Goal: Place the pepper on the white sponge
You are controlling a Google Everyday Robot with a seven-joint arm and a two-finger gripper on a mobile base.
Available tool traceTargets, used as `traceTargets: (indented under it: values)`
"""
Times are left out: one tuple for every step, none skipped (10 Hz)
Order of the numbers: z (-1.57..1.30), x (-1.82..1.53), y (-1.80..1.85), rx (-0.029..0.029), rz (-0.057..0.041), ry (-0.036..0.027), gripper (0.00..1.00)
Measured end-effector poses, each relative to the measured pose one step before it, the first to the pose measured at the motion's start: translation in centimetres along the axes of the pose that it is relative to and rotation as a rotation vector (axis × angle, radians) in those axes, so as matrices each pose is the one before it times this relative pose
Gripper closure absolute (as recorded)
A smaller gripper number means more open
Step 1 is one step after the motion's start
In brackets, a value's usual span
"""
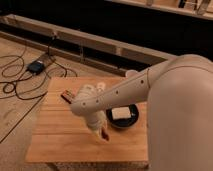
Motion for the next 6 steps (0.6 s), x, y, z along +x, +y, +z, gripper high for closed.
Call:
traceTargets:
  values:
    - [-0.060, 0.487, -1.518, 0.00282, 0.01069, 0.00422, 0.86]
    - [0.101, 0.372, -1.255, 0.00131, 0.00990, 0.00548, 0.86]
    - [0.268, 0.370, -1.325, 0.00150, 0.01109, 0.00683, 0.86]
    - [0.454, 0.268, -1.747, 0.00005, 0.01798, 0.00346, 0.86]
    - [0.505, 0.216, -1.730, -0.00201, 0.02050, 0.00254, 0.86]
    - [0.348, 0.075, -1.208, -0.00019, 0.01331, 0.00314, 0.86]
